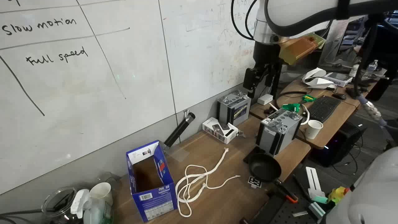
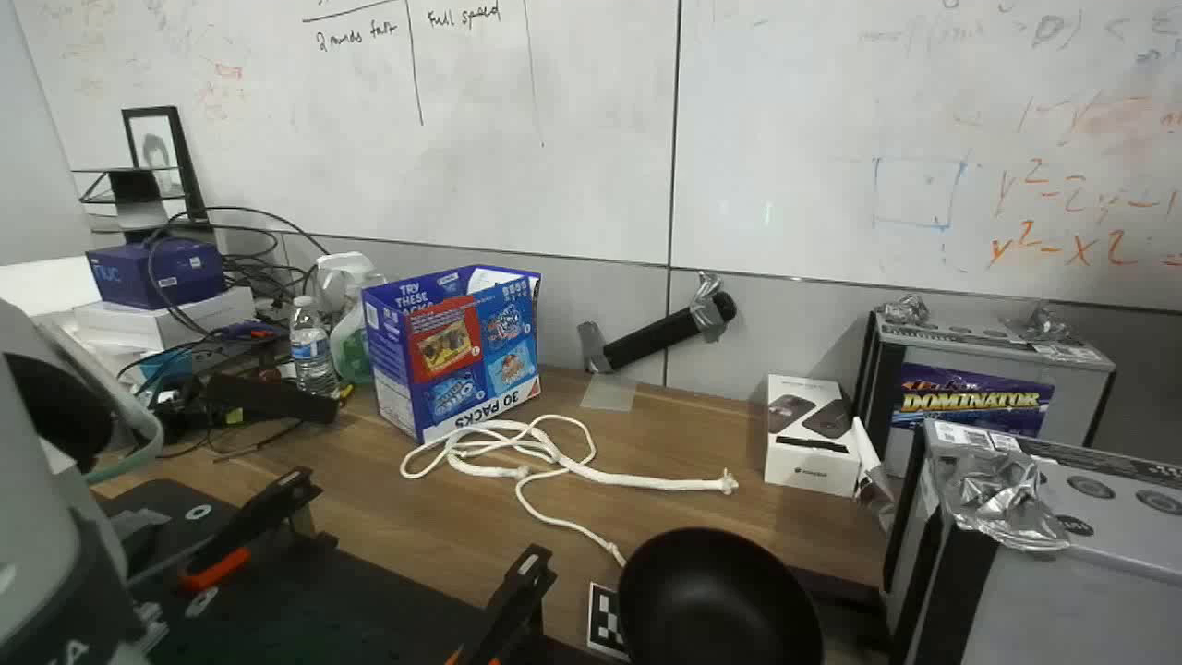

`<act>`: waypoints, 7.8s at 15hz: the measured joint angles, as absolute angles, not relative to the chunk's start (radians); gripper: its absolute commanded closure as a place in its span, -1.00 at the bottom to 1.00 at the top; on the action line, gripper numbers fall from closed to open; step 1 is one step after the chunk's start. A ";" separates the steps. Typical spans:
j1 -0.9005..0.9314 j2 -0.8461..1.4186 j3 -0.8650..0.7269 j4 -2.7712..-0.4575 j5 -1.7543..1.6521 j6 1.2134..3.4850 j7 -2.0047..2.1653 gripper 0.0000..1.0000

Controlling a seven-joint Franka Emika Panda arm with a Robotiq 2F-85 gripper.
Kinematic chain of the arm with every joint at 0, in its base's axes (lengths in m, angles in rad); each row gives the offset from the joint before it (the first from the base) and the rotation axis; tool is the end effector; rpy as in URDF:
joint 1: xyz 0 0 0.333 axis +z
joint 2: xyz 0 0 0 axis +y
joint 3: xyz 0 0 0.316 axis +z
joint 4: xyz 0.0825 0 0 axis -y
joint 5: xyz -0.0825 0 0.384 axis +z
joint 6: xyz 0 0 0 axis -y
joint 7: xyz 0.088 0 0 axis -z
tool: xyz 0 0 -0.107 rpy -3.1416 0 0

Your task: Put the ropes in the box one at a time

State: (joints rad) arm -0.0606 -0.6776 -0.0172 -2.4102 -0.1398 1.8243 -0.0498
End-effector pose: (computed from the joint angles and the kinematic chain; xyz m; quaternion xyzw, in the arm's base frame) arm 0.3540 -0.0400 0.5526 0.9970 0.0021 0.0418 0.0657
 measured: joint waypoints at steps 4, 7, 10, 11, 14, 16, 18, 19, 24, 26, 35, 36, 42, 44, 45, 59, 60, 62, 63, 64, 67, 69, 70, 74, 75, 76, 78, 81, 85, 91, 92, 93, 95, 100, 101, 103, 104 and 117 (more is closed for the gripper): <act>-0.061 -0.686 -0.017 -2.397 -0.140 1.826 -0.050 -1.00; -0.061 -0.686 -0.017 -2.397 -0.140 1.826 -0.050 -1.00; -0.061 -0.678 -0.018 -2.408 -0.139 1.827 -0.048 -1.00; -0.061 -0.670 -0.019 -2.417 -0.138 1.836 -0.046 -1.00; -0.061 -0.626 -0.020 -2.457 -0.126 1.910 0.006 -1.00; -0.061 -0.580 -0.017 -2.487 -0.106 1.986 0.071 -1.00; -0.061 -0.516 -0.009 -2.511 -0.077 2.065 0.140 -1.00; -0.060 -0.478 -0.002 -2.518 -0.058 2.104 0.174 -1.00; -0.052 -0.244 0.022 -2.514 0.059 2.302 0.310 -1.00; -0.049 -0.152 0.028 -2.496 0.099 2.363 0.366 -1.00; -0.003 0.250 0.029 -2.276 0.279 2.426 0.719 -1.00; 0.004 0.287 0.028 -2.249 0.297 2.431 0.749 -1.00; 0.064 0.471 0.036 -2.139 0.330 2.520 0.806 -1.00; 0.085 0.520 0.046 -2.126 0.331 2.573 0.806 -1.00; 0.101 0.542 0.047 -2.124 0.327 2.607 0.805 -1.00; 0.195 0.756 0.079 -2.091 0.327 2.887 0.753 -1.00; 0.193 0.769 0.082 -2.088 0.328 2.898 0.747 -1.00; 0.187 0.790 0.090 -2.080 0.330 2.913 0.734 -1.00; 0.185 0.798 0.093 -2.076 0.330 2.919 0.728 -1.00; 0.182 0.806 0.096 -2.072 0.330 2.926 0.723 -1.00; 0.173 0.825 0.103 -2.062 0.331 2.937 0.709 -1.00; 0.168 0.836 0.106 -2.055 0.331 2.940 0.699 -1.00; 0.167 0.843 0.106 -2.051 0.331 2.940 0.694 -1.00; 0.162 0.866 0.106 -2.036 0.331 2.941 0.681 -1.00; 0.160 0.871 0.106 -2.033 0.331 2.941 0.679 -1.00; 0.159 0.875 0.106 -2.031 0.331 2.941 0.677 -1.00; 0.156 0.883 0.106 -2.025 0.331 2.941 0.671 -1.00; 0.154 0.893 0.105 -2.019 0.331 2.941 0.661 -1.00; 0.154 0.897 0.103 -2.015 0.331 2.939 0.646 -1.00; 0.158 0.900 0.091 -1.991 0.331 2.872 0.609 -1.00; 0.161 0.901 0.087 -1.986 0.331 2.857 0.605 -1.00; 0.164 0.901 0.082 -1.981 0.330 2.843 0.602 -1.00; 0.175 0.903 0.071 -1.972 0.330 2.825 0.600 -1.00; 0.207 0.914 0.043 -1.961 0.328 2.815 0.600 -1.00; 0.212 0.917 0.039 -1.959 0.328 2.815 0.600 -1.00; 0.218 0.921 0.035 -1.957 0.328 2.815 0.600 -1.00; 0.220 0.922 0.034 -1.956 0.328 2.815 0.600 -1.00; 0.239 0.923 0.023 -1.933 0.325 2.815 0.600 0.77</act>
State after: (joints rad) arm 0.2387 0.9229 0.0229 -1.9331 0.3246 2.8147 0.6001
